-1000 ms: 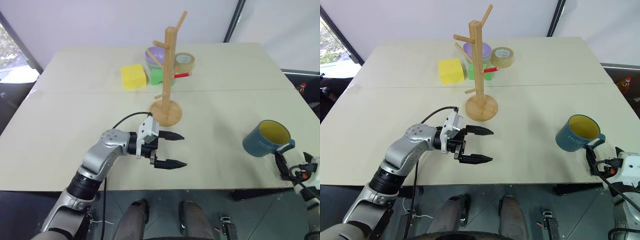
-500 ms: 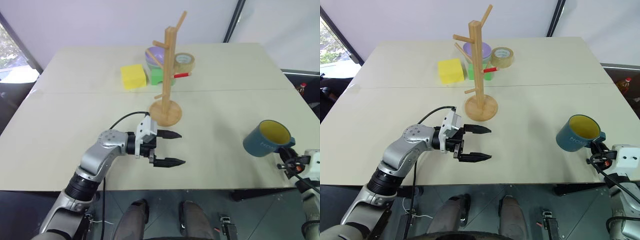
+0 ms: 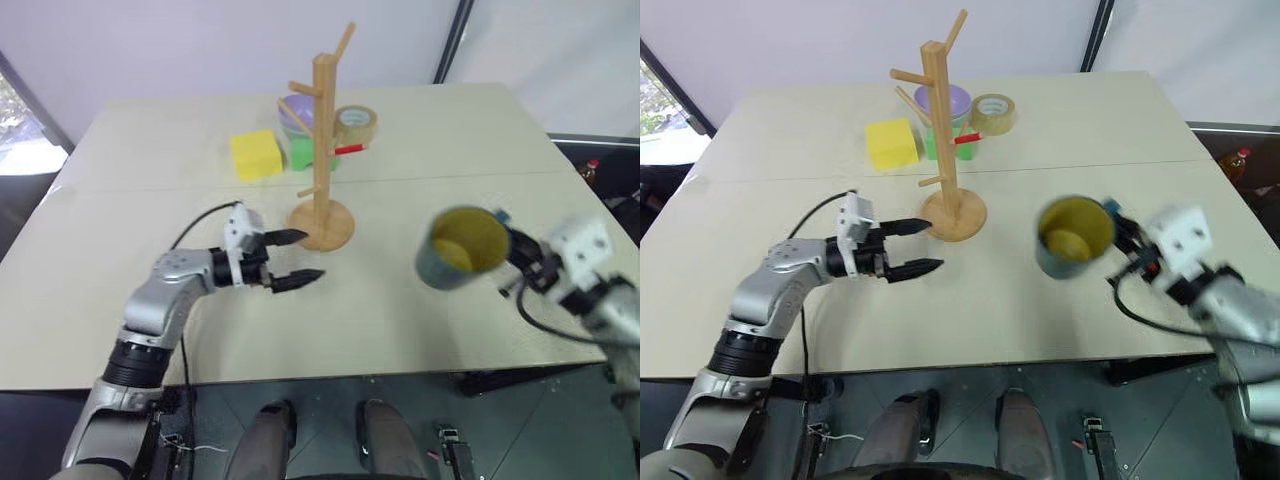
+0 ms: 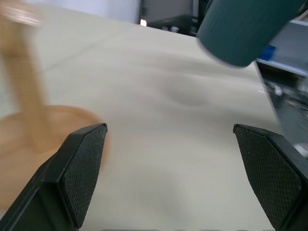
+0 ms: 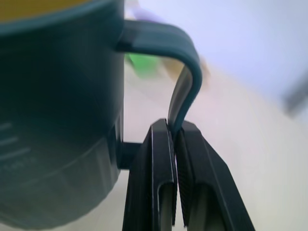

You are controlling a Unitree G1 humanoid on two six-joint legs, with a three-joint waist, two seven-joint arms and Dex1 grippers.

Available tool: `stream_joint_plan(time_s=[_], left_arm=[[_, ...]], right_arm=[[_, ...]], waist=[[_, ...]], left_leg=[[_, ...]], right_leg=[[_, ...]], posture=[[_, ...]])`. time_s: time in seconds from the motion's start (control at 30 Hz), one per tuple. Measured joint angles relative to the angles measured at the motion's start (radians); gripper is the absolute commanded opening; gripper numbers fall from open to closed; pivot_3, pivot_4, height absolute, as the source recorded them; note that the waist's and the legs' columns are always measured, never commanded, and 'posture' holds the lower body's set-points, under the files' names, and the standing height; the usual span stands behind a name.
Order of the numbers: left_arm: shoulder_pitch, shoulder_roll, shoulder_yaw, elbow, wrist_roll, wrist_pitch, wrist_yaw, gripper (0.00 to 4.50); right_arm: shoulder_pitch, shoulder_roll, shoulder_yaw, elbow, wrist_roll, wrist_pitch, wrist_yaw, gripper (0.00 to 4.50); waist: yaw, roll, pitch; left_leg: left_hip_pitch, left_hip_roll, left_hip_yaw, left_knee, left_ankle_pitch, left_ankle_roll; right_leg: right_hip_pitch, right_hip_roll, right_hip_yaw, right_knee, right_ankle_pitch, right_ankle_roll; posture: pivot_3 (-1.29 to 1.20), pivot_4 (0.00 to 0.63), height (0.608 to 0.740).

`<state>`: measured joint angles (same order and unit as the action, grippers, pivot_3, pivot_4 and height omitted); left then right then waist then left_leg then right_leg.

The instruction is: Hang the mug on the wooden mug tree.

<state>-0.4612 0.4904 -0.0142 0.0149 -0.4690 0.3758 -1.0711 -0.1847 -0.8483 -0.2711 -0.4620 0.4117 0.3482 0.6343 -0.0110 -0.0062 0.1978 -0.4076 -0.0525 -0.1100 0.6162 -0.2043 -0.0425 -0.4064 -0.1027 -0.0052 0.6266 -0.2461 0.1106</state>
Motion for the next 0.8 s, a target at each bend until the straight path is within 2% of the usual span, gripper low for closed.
stream_joint_plan(time_s=[0.17, 0.3, 0.53, 0.8], left_arm=[[-0.009, 0.034, 0.064, 0.003, -0.026, 0.001, 0.001, 4.5], [0.012, 0.041, 0.088, -0.071, -0.055, 0.016, 0.031, 4.5], [0.087, 0.051, 0.115, -0.164, -0.083, 0.049, 0.09, 4.5], [0.121, 0.069, 0.133, -0.196, -0.096, 0.053, 0.128, 4.5]], right_arm=[[-0.354, -0.004, 0.234, 0.173, -0.078, 0.048, 0.089, 0.06], [-0.546, 0.031, 0.344, 0.413, -0.171, -0.031, 0.167, 0.06], [-0.676, 0.094, 0.413, 0.673, -0.251, -0.178, 0.297, 0.06], [-0.756, 0.164, 0.426, 0.762, -0.283, -0.258, 0.372, 0.06]], waist=[[0.003, -0.001, 0.001], [0.0, -0.002, 0.001], [-0.006, -0.001, 0.001], [-0.005, -0.001, 0.001]], left_leg=[[-0.004, -0.001, -0.001, -0.002, 0.0, 0.0], [-0.009, -0.003, 0.0, -0.002, -0.001, 0.001], [-0.009, -0.003, 0.001, -0.003, -0.001, 0.001], [-0.007, -0.002, 0.0, -0.002, 0.001, -0.001]], right_leg=[[-0.001, -0.002, -0.001, -0.007, 0.002, -0.001], [-0.003, -0.002, 0.0, -0.011, 0.007, 0.008], [-0.005, 0.0, 0.0, -0.01, 0.007, 0.009], [-0.005, 0.0, 0.001, -0.007, 0.009, 0.006]], posture=[[0.0, 0.15, 0.74], [0.0, 0.15, 0.74], [0.0, 0.15, 0.74], [0.0, 0.15, 0.74]])
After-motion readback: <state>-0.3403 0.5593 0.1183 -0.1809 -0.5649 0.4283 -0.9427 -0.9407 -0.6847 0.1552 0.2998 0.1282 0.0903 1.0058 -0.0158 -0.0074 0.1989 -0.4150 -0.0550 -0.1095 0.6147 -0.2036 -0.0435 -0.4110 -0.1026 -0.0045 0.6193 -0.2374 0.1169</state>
